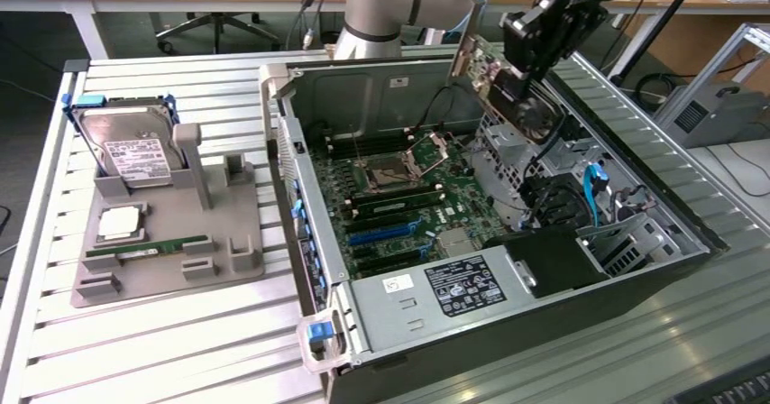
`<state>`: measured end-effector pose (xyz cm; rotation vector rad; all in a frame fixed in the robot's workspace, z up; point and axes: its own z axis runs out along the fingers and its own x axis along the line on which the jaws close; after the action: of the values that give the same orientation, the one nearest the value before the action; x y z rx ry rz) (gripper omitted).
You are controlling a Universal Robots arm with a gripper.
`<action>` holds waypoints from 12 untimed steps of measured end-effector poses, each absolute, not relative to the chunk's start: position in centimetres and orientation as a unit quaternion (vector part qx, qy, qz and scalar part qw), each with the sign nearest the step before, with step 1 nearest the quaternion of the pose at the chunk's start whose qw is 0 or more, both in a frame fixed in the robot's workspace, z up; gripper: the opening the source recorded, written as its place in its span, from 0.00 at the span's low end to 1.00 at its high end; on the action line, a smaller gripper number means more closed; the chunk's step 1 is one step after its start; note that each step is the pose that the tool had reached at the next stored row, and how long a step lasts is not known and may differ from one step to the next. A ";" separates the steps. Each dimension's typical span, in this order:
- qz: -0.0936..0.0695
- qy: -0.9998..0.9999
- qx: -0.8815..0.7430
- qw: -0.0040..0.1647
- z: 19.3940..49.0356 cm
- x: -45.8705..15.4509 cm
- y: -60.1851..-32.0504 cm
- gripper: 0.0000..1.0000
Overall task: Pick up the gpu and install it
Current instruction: 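Insert the gpu into the slot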
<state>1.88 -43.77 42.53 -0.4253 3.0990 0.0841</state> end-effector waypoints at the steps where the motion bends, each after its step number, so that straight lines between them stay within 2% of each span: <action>1: 0.027 0.989 -0.146 0.006 42.5 1.9 -43.8 0.27; 12: 0.026 0.966 -0.259 0.003 42.4 1.9 -43.8 0.27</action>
<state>1.88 -43.77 42.37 -0.8114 3.0285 0.0812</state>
